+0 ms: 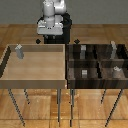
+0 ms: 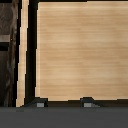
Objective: Place the milk carton into the appropriate compartment.
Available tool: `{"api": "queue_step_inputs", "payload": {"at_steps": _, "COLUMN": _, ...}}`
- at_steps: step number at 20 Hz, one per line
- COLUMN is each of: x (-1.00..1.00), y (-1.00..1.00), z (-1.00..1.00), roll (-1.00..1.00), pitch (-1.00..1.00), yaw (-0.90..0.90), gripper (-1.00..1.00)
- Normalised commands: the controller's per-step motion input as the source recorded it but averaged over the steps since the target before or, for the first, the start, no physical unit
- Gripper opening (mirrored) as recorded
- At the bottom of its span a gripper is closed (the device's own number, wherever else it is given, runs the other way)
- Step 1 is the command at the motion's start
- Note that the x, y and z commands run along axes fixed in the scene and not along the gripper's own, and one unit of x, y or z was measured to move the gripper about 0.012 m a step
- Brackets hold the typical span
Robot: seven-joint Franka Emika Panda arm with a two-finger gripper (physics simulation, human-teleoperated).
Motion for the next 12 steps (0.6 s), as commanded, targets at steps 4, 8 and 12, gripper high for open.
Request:
{"api": "queue_step_inputs", "payload": {"at_steps": 4, "x": 0.00, "y": 0.00, "z": 0.00, "roll": 0.00, "pitch": 0.00, "yaw": 0.00, "gripper": 1.00}}
{"api": "queue_step_inputs", "payload": {"at_steps": 8, "x": 0.00, "y": -0.25, "z": 0.00, "roll": 0.00, "pitch": 0.00, "yaw": 0.00, "gripper": 1.00}}
{"api": "queue_step_inputs", "payload": {"at_steps": 12, "x": 0.00, "y": -1.00, "z": 0.00, "roll": 0.00, "pitch": 0.00, "yaw": 0.00, "gripper": 1.00}}
